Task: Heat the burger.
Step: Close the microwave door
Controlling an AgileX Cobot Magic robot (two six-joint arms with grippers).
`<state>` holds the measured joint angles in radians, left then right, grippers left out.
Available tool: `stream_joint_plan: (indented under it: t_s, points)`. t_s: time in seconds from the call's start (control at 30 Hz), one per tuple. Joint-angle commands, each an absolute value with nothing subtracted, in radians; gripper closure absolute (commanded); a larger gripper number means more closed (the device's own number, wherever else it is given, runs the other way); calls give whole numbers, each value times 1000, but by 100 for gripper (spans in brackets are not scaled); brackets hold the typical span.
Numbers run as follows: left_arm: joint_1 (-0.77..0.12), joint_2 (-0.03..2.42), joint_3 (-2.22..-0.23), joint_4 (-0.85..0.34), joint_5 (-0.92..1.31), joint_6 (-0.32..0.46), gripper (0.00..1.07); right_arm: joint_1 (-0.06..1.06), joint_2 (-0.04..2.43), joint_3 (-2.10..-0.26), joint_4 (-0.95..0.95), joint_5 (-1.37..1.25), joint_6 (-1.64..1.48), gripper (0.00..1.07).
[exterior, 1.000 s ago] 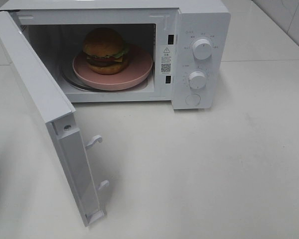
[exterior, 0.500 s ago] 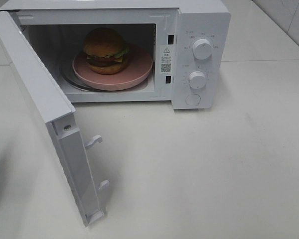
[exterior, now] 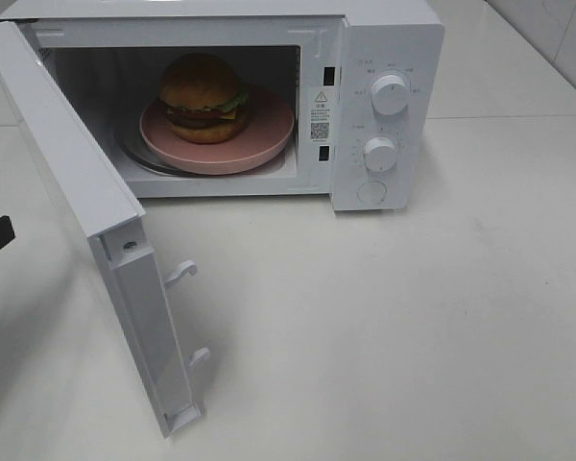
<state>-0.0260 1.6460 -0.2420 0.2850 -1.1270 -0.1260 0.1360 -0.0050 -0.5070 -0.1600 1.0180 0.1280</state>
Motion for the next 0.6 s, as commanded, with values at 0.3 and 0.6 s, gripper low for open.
stream_joint_plan:
  t_s: [0.3,0.6]
  points:
    - [-143,1731,-302,218,-1178,-129,107,130,-30,-505,-160,1009,122,34]
    - [-242,1734,-374,151,-1110,-117,107,130,-30,-505,-160,1009,122,34]
